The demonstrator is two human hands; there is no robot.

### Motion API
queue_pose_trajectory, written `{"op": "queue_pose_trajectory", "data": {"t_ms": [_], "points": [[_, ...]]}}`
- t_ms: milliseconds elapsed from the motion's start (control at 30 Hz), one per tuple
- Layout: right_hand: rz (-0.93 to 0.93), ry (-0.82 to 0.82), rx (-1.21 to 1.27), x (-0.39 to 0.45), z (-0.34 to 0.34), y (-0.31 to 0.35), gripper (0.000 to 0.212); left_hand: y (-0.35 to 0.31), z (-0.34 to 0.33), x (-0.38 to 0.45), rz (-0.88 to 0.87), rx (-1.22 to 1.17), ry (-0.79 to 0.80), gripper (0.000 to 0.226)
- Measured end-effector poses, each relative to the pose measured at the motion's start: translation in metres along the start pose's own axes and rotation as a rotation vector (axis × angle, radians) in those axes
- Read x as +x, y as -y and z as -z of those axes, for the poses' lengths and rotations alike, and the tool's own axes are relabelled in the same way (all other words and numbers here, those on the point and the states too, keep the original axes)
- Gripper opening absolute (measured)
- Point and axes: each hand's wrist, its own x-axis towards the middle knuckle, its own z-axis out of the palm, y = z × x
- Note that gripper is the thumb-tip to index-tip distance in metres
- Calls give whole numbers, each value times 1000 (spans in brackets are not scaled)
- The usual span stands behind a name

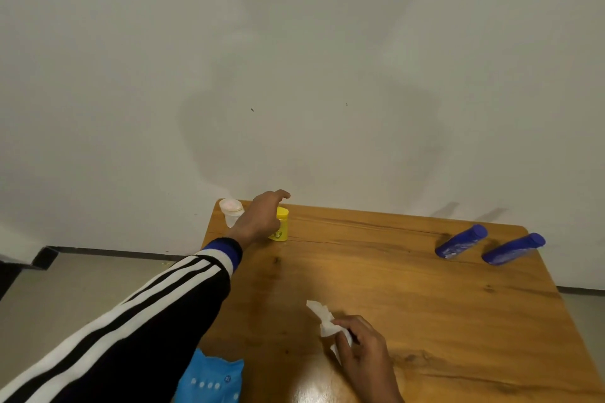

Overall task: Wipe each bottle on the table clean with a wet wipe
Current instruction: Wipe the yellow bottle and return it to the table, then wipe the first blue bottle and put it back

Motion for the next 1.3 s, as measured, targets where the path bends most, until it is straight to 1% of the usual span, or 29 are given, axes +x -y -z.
{"op": "queue_pose_trajectory", "data": {"t_ms": [67,133,233,333,433,567,600,633,667,700,733,767,800,833,867,900,933,967,1000,1033,1067,1100,1133,1167,1200,1267,1300], "points": [[-38,-9,63,-2,4,5,29,-3,3,-3,-32,39,-2,74],[-121,-11,188,-4,8,7,25,-9,6,-9,-115,87,-39,72],[-290,-66,378,-9,17,7,13,-27,1,-20,-291,161,-173,59],[-401,-126,486,-14,30,3,14,-54,-13,-35,-387,148,-262,54],[-450,-132,526,-24,54,-1,20,-87,-34,-47,-487,151,-253,52],[-501,-137,588,-42,82,-10,13,-131,-73,-65,-534,138,-195,51],[-492,-177,594,-47,85,-15,22,-141,-81,-70,-538,137,-175,51],[-462,-202,559,-56,91,-24,32,-153,-91,-74,-541,134,-149,51],[-485,-237,552,-64,98,-29,29,-165,-101,-78,-545,129,-127,50],[-531,-229,569,-73,104,-33,17,-179,-111,-81,-544,119,-106,50],[-560,-211,600,-83,104,-44,16,-193,-121,-83,-535,101,-84,49],[-594,-253,660,-93,107,-61,25,-205,-129,-83,-512,69,-55,48],[-614,-282,594,-98,119,-60,41,-220,-138,-81,-479,27,-26,48],[-605,-355,621,-101,132,-77,54,-236,-147,-77,-436,-15,-5,50],[-632,-397,634,-104,145,-96,50,-251,-157,-72,-394,-51,9,52],[-678,-432,685,-106,157,-103,41,-268,-166,-66,-356,-79,23,55],[-660,-416,745,-114,175,-104,41,-282,-173,-59,-327,-100,36,59],[-583,-348,836,-126,192,-97,51,-299,-181,-51,-309,-109,54,64],[-577,-279,877,-134,212,-91,58,-315,-189,-42,-299,-106,67,68],[-640,-326,939,-134,225,-100,48,-329,-197,-33,-292,-92,79,74],[-756,-394,972,-125,240,-99,32,-341,-203,-23,-278,-80,89,79],[-737,-361,976,-125,252,-106,26,-348,-207,-14,-249,-71,95,83],[-752,-334,975,-117,262,-99,22,-355,-212,-5,-220,-63,105,86],[-706,-329,997,-114,273,-100,22,-360,-216,4,-195,-53,114,87],[-681,-338,998,-109,280,-98,26,-363,-220,11,-178,-45,127,88],[-652,-384,1029,-100,292,-101,46,-365,-227,21,-150,-45,135,88],[-628,-406,1050,-96,300,-102,44,-365,-231,24,-142,-48,127,86]]}}
